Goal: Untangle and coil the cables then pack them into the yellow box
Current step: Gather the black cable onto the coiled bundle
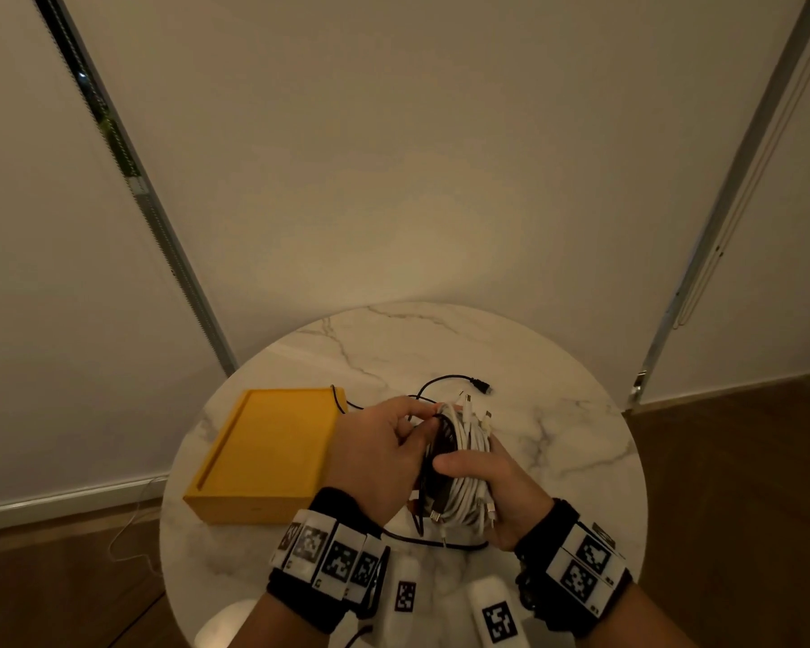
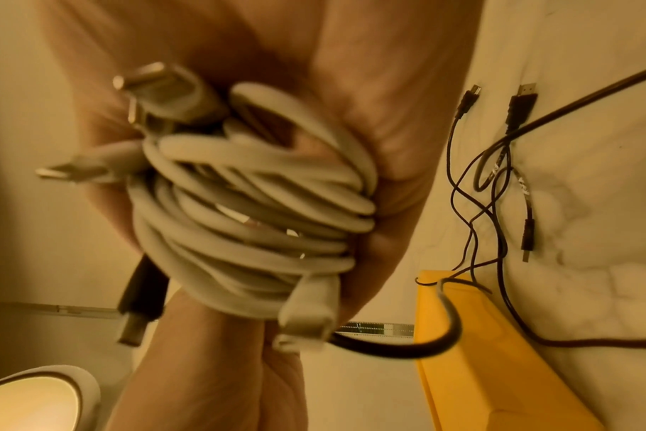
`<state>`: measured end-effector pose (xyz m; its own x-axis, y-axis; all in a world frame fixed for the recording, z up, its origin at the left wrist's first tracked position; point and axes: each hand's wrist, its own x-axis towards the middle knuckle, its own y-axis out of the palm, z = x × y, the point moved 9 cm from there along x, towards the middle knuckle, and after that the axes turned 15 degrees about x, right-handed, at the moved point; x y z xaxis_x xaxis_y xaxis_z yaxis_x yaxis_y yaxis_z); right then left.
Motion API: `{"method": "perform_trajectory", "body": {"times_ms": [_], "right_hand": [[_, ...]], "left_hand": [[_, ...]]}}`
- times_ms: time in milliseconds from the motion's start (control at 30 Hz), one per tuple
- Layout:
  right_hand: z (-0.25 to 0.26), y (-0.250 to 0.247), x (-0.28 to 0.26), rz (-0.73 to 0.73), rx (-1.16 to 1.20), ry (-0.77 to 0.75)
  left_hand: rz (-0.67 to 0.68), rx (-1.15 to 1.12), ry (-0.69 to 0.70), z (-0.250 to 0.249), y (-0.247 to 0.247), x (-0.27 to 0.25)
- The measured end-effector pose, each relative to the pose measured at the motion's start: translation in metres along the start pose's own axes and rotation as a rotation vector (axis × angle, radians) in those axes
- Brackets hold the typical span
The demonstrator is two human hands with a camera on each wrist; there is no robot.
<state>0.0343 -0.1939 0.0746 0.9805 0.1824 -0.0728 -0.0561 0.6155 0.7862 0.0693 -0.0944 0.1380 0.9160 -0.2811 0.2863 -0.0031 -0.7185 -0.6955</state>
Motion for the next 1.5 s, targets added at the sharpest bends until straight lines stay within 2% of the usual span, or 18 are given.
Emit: {"method": "perform_trajectory", "body": {"times_ms": [233, 400, 533, 633, 767, 833, 900, 1000, 1167, 1267, 1333, 1400, 1467, 1500], "right_hand": [[0.0, 0.009, -0.002, 0.084, 0.028, 0.044], [-0.002, 0.003, -0.001, 0.069, -0.023, 0.05], [-0.001, 0.001, -0.001, 0.061, 0.006, 0.065], [-0.003, 0.001, -0.002, 0.03, 0.035, 0.083], [-0.005, -0.001, -0.003, -0.019, 0.029, 0.075], [-0.005, -0.001, -0.002, -0.03, 0.014, 0.076], [-0.006, 0.002, -0.003, -0.022, 0.017, 0.085], [-0.006, 0.004, -0.003, -0.018, 0.035, 0.093], [-0.008, 0.003, 0.0, -0.031, 0.066, 0.066], [-0.004, -0.001, 0.003, -0.052, 0.104, 0.026], [0.004, -0.008, 0.006, -0.068, 0.192, -0.019], [0.015, -0.016, 0.007, -0.092, 0.273, -0.066], [0.028, -0.022, 0.006, -0.111, 0.312, -0.132], [0.034, -0.023, 0.005, -0.113, 0.318, -0.174]], "left_hand": [[-0.031, 0.239, 0.136, -0.014, -0.007, 0.004], [0.081, -0.033, -0.06, -0.003, 0.0, 0.003], [0.095, -0.068, -0.062, -0.001, 0.004, 0.004], [0.057, 0.076, 0.022, -0.001, 0.004, 0.008], [0.062, 0.145, 0.167, -0.014, 0.005, 0.008], [0.01, 0.248, 0.224, -0.018, 0.001, 0.008], [-0.03, 0.275, 0.245, -0.019, -0.004, 0.011], [-0.011, 0.305, 0.276, -0.021, -0.004, 0.014], [-0.008, 0.232, 0.299, -0.023, -0.004, 0.016], [-0.004, 0.066, 0.188, -0.005, 0.003, 0.012], [0.094, -0.07, 0.029, 0.016, 0.019, 0.007], [0.318, -0.264, -0.063, 0.028, 0.046, -0.006], [0.493, -0.263, -0.045, 0.027, 0.067, -0.022], [0.519, -0.203, -0.017, 0.028, 0.072, -0.026]]}}
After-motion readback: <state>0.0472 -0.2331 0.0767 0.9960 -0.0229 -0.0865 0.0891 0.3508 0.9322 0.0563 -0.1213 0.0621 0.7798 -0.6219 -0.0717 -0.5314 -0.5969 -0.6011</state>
